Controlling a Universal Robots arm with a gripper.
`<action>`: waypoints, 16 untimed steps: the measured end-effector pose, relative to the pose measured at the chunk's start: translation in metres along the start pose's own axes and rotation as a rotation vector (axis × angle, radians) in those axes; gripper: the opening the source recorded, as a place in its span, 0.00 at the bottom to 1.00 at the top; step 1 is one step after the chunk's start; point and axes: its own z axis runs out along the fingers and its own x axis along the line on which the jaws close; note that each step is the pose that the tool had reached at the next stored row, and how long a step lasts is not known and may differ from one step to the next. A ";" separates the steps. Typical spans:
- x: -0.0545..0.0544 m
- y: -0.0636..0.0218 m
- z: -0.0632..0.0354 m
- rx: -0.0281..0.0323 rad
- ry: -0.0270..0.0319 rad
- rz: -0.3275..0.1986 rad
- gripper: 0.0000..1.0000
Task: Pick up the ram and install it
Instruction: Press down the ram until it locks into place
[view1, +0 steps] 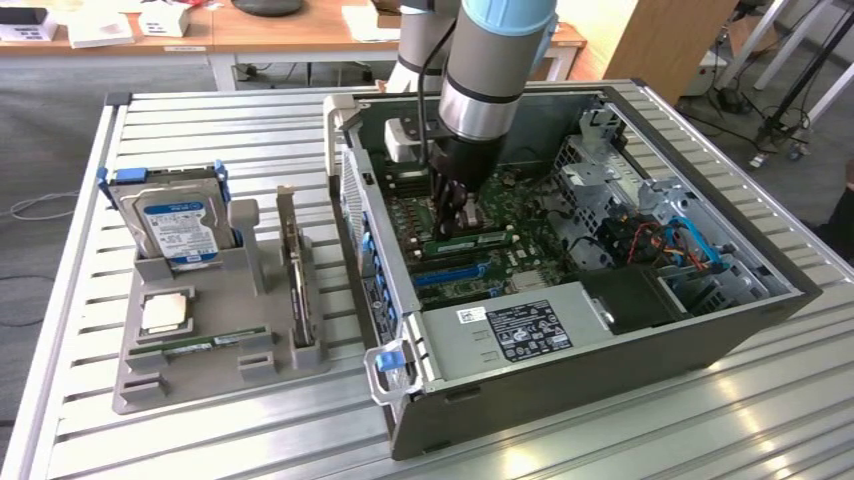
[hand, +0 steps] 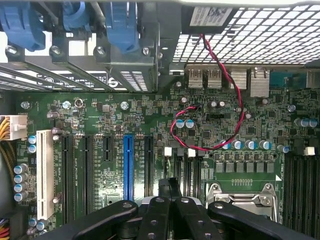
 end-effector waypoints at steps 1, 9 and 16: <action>0.000 0.0000 0.0000 0.0000 0.0000 0.000 0.11; -0.003 0.0012 0.0014 0.0001 -0.0002 0.000 0.11; -0.005 0.0024 0.0016 -0.0001 0.0000 0.000 0.11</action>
